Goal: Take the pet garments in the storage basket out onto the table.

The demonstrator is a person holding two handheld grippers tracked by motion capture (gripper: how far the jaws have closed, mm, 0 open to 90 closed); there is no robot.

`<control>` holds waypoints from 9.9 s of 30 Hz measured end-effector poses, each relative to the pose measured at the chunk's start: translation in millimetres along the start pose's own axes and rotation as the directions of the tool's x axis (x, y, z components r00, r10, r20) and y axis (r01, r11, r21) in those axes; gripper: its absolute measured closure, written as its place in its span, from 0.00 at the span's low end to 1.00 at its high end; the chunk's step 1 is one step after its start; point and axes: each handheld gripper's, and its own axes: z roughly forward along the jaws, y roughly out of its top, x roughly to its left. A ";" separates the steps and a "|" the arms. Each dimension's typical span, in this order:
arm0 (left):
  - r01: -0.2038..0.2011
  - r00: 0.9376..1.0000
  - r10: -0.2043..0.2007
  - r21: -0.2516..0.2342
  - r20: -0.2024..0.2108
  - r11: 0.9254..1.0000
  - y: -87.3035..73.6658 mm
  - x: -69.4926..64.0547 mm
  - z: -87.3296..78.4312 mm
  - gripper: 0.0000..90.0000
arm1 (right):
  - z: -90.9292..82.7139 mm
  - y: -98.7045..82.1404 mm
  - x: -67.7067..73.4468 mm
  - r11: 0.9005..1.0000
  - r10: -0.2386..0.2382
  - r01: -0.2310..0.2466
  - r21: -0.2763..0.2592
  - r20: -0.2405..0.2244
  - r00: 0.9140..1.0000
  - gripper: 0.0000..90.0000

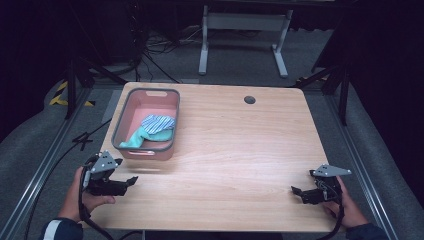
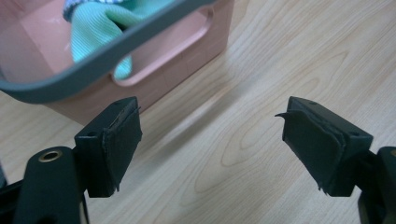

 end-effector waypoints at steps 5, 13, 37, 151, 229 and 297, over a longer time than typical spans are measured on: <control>-0.013 1.000 0.013 -0.002 -0.011 1.000 13.5 1.3 -10.3 0.22 | 0.0 0.0 0.0 1.000 0.001 -0.001 0.000 0.000 1.000 0.00; -0.048 0.998 0.048 0.007 -0.029 0.999 39.9 9.0 -20.5 0.22 | -0.1 -0.1 0.0 1.000 0.000 0.000 0.000 0.000 1.000 0.00; -0.051 0.998 0.054 0.103 -0.033 0.993 106.0 40.0 11.5 0.22 | -0.1 -0.1 0.0 1.000 0.000 0.000 0.000 0.000 1.000 0.00; 0.048 0.988 -0.042 0.037 -0.149 0.998 163.9 65.1 22.3 0.84 | -0.2 -0.3 0.1 1.000 0.001 -0.001 -0.001 0.001 1.000 0.00; -0.223 0.952 0.196 0.092 0.236 0.971 227.8 -96.7 175.7 0.83 | -0.6 -0.4 0.4 1.000 0.004 -0.004 0.000 0.001 1.000 0.00; -0.302 0.929 0.264 0.119 0.259 0.946 194.8 -120.8 174.3 0.23 | -0.6 -0.4 0.4 1.000 0.004 -0.004 0.000 0.001 1.000 0.00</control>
